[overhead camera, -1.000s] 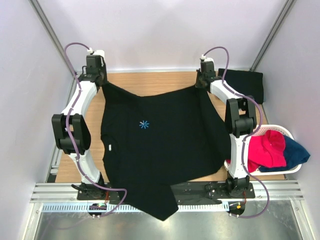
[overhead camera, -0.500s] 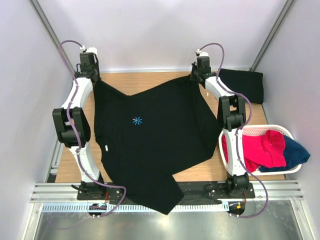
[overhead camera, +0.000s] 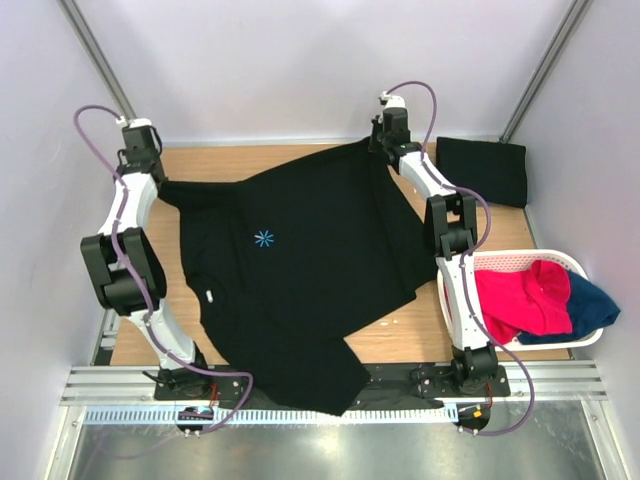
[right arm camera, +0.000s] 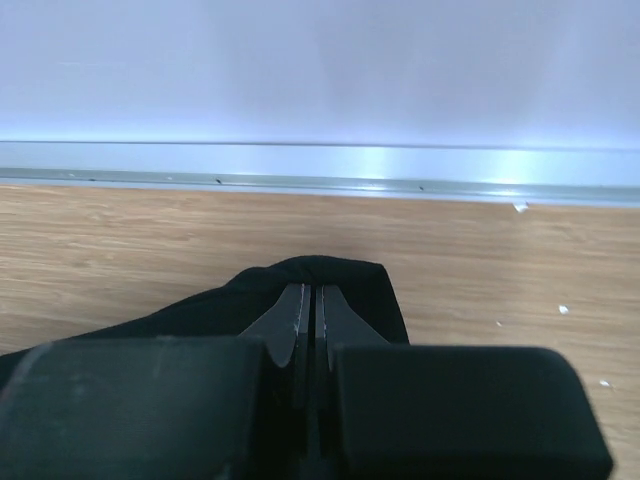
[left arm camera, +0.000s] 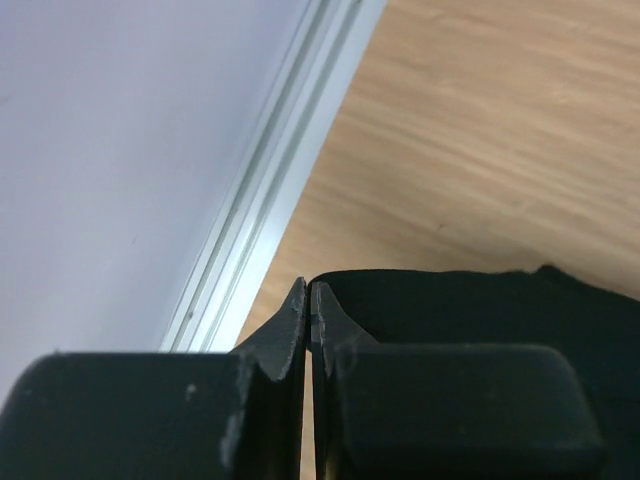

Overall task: Fold and stack the t-shirts
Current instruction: Flatten the tshirt out

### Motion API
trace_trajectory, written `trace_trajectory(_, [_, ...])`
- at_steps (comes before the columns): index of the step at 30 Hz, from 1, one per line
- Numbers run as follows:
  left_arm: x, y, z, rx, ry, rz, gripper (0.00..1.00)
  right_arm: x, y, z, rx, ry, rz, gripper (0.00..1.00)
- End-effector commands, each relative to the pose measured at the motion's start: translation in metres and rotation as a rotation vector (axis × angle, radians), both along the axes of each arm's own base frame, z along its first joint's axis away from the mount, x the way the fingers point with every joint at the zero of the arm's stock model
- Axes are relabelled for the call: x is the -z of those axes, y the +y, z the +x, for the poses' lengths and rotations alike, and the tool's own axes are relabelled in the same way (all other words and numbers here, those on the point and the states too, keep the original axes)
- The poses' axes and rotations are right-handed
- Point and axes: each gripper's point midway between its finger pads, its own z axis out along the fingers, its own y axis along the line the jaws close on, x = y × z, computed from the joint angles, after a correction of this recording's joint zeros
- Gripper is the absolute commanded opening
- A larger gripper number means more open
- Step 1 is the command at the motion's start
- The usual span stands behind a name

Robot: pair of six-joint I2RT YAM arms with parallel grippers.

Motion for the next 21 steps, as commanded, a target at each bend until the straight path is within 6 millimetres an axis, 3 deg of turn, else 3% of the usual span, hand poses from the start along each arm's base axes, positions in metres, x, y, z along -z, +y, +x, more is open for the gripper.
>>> trace_trajectory(1, [-0.042, 0.029, -0.029, -0.092, -0.097, 0.033, 0.00, -0.052, 0.005, 0.019, 0.002, -0.160, -0.005, 0.01])
trace_trajectory(5, [-0.035, 0.032, -0.041, -0.071, -0.090, 0.021, 0.00, -0.048, 0.021, 0.019, -0.054, -0.177, -0.016, 0.01])
trace_trajectory(10, [-0.038, 0.027, -0.041, -0.047, -0.106, 0.013, 0.00, -0.070, 0.041, 0.019, -0.087, -0.247, -0.094, 0.01])
trace_trajectory(12, [-0.045, 0.022, -0.037, -0.016, -0.128, -0.001, 0.00, -0.077, 0.037, 0.020, -0.071, -0.264, -0.115, 0.01])
trace_trajectory(13, [-0.048, 0.020, -0.036, 0.017, -0.126, 0.004, 0.00, -0.092, 0.034, 0.023, -0.043, -0.311, -0.113, 0.01])
trace_trajectory(19, [-0.094, -0.019, -0.026, 0.199, -0.258, -0.077, 0.00, -0.139, 0.013, 0.031, 0.013, -0.432, -0.181, 0.01])
trace_trajectory(21, [-0.106, -0.025, -0.026, 0.217, -0.282, -0.071, 0.00, -0.143, 0.009, 0.032, 0.011, -0.443, -0.185, 0.01])
